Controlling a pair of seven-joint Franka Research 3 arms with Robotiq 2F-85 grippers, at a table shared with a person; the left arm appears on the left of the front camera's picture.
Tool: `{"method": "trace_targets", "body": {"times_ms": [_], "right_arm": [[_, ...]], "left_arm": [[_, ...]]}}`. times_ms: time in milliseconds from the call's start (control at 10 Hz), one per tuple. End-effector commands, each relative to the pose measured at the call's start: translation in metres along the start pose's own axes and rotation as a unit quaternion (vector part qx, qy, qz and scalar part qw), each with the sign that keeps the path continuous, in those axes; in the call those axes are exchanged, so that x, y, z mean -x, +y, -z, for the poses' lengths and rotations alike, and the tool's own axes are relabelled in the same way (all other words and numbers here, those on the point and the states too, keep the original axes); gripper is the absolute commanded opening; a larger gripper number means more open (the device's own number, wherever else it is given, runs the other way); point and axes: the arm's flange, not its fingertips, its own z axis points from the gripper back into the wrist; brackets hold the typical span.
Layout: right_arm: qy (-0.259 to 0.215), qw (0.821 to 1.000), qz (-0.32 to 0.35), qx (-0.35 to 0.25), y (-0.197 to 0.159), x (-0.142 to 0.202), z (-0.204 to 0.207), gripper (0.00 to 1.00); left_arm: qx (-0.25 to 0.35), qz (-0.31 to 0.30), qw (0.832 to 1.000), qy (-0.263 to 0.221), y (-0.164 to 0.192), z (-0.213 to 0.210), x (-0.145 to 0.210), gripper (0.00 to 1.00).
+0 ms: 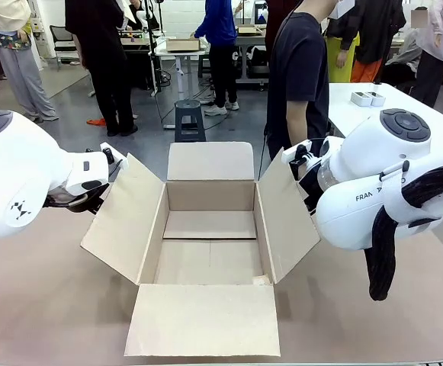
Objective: Wrap the clocks to prevent damage.
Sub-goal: Open the side flaps of the Package Box.
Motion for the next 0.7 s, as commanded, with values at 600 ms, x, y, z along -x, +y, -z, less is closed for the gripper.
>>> {"method": "trace_targets", "body": {"times_ms": [600], "right_arm": [[0.025, 0.998, 0.019, 0.05, -0.013, 0.001, -0.124, 1.0]], "left_arm": [[-0.041, 0.049, 0.997, 0.052, 0.055, -0.137, -0.036, 1.0]]}}
